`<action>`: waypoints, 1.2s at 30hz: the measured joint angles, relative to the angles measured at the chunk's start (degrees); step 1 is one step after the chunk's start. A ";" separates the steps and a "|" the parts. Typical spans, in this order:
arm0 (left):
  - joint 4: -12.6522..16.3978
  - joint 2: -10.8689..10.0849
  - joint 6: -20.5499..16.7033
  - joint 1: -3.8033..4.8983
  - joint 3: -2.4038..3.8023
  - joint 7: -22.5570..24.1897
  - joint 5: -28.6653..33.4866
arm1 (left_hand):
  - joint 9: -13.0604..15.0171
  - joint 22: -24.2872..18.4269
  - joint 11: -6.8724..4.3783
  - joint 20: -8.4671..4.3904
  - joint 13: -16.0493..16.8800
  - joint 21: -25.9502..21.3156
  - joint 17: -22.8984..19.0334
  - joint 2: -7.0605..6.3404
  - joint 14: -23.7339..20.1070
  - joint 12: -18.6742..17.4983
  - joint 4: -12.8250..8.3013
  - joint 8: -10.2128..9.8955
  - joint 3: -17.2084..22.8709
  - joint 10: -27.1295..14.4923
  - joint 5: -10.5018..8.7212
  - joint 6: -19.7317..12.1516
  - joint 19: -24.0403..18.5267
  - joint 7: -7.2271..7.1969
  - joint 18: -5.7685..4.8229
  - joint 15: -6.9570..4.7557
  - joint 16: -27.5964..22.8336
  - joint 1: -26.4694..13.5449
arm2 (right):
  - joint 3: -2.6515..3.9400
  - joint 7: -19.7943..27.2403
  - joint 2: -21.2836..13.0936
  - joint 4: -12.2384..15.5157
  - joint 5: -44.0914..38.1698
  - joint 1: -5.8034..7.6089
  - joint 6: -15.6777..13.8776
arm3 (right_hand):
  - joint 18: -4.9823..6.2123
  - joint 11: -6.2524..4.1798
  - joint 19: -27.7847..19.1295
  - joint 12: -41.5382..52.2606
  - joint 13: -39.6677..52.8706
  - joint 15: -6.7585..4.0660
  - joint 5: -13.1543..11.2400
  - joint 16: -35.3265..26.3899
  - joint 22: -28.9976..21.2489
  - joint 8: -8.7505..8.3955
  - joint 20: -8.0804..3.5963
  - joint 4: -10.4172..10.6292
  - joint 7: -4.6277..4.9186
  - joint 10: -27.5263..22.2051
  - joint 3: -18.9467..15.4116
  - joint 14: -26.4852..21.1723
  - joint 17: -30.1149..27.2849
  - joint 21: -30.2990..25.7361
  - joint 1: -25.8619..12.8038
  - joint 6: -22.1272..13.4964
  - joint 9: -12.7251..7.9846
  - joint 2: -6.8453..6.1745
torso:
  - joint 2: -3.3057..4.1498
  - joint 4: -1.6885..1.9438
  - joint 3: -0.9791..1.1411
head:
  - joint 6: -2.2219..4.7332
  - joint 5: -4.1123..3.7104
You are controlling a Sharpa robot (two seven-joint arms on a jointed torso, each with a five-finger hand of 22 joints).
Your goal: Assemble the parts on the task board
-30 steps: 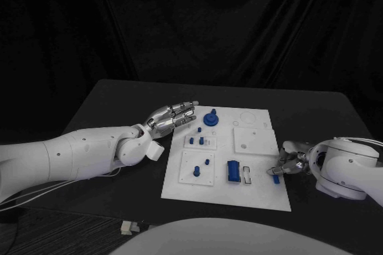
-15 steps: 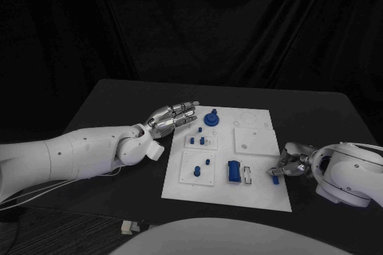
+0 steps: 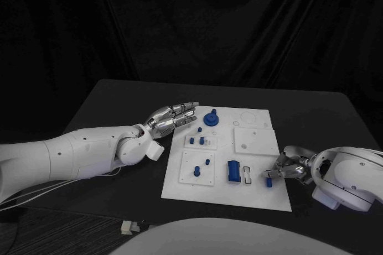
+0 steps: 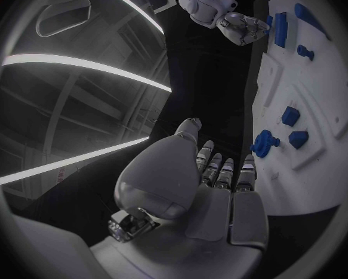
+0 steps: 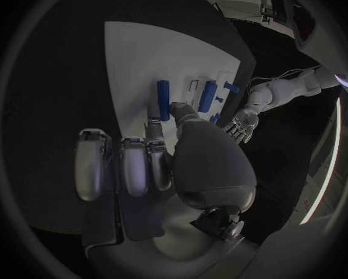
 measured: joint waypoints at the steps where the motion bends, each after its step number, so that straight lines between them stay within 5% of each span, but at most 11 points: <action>1: 0.00 0.00 0.01 0.00 0.00 -0.02 0.00 | 0.00 0.00 0.00 0.00 0.00 0.00 0.00 0.00 0.00 0.00 0.00 0.00 0.00 0.00 0.00 0.00 0.00 0.00 0.00 0.00 0.00 0.00 | 0.01 0.00 0.14 0.05 0.82 0.07 -0.12 | 0.00 0.00 0.00 0.00 0.00 0.00 0.00 0.00 0.00 0.00 0.00 0.00 0.00 0.00 0.00 0.00 0.00 0.00 0.00 0.00 0.01 0.00 | 0.00 0.00 0.00 | 0.00 -0.02; 36: -0.12 0.18 0.59 -0.01 0.00 -0.87 0.00 | 0.00 -0.11 -0.01 0.00 0.00 0.00 0.04 0.00 0.00 0.22 -0.16 0.23 0.15 -0.01 0.00 -0.22 0.00 0.22 0.00 0.00 0.00 0.00 | 0.01 0.44 6.29 -3.07 10.50 0.14 -2.14 | 0.00 0.01 0.00 0.00 -0.02 0.21 -1.44 0.01 0.03 -0.06 0.00 -1.06 0.21 -0.01 2.03 0.01 0.00 0.00 -1.83 -0.20 0.70 0.02 | 0.03 0.05 0.00 | 0.00 -0.13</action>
